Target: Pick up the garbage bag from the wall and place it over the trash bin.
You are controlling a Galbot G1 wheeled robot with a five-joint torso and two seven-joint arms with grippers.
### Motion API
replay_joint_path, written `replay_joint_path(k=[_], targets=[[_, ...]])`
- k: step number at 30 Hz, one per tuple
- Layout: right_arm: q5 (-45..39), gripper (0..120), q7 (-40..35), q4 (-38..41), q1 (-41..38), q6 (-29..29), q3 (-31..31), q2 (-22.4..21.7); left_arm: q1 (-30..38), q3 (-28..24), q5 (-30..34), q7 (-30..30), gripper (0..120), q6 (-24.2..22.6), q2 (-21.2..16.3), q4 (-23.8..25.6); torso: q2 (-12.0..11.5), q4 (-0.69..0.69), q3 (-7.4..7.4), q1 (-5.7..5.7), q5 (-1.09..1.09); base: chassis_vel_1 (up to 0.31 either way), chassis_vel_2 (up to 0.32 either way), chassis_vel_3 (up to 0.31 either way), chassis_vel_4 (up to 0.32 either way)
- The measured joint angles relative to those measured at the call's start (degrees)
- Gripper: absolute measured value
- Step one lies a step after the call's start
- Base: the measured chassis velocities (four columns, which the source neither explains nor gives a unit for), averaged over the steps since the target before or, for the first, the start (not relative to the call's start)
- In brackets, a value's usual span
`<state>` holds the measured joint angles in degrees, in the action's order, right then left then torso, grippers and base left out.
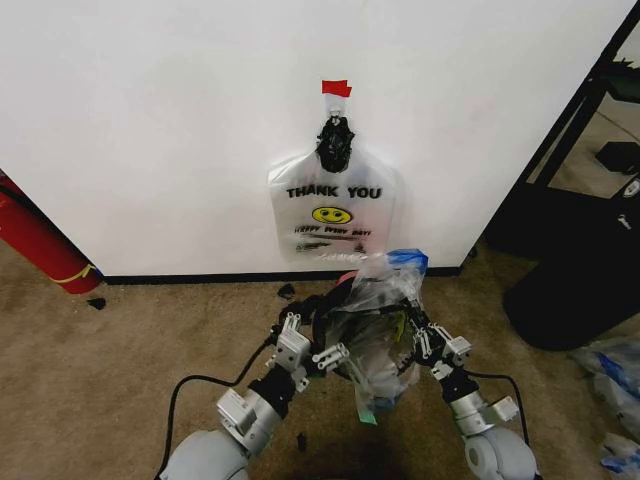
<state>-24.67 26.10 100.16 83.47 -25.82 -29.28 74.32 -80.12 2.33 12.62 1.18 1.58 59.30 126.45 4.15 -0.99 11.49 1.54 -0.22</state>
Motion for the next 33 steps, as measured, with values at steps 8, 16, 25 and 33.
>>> replay_joint_path(k=[8, 16, 25, 33], targets=[[2.8, 1, 1.4, -0.3, 0.1, -0.3, 0.9, 0.5, 2.9, -0.8, -2.8, 0.0, 96, 0.1, 1.7, -3.7, 0.0, 0.00, 0.00, 0.00, 0.00, 0.000, 0.000, 0.000, 0.000], [3.6, 1, 1.2, -0.4, -0.4, -0.4, 2.4, 0.9, 3.9, -1.2, -3.7, -0.3, 74, 0.0, 2.1, -6.9, 0.0, 0.00, 0.00, 0.00, 0.00, 0.000, 0.000, 0.000, 0.000], [3.7, 1, 1.3, 0.6, -0.5, -0.3, 3.0, 1.0, 4.9, -1.1, -4.0, -1.6, 40, -1.5, 2.2, -9.1, 0.0, 0.00, 0.00, 0.00, 0.00, 0.000, 0.000, 0.000, 0.000], [3.7, 1, 1.3, 1.0, -0.3, -0.2, 2.9, 1.0, 4.5, -0.6, -4.0, -2.1, 11, -1.5, 1.9, -8.3, 0.0, 0.00, 0.00, 0.00, 0.00, 0.000, 0.000, 0.000, 0.000]])
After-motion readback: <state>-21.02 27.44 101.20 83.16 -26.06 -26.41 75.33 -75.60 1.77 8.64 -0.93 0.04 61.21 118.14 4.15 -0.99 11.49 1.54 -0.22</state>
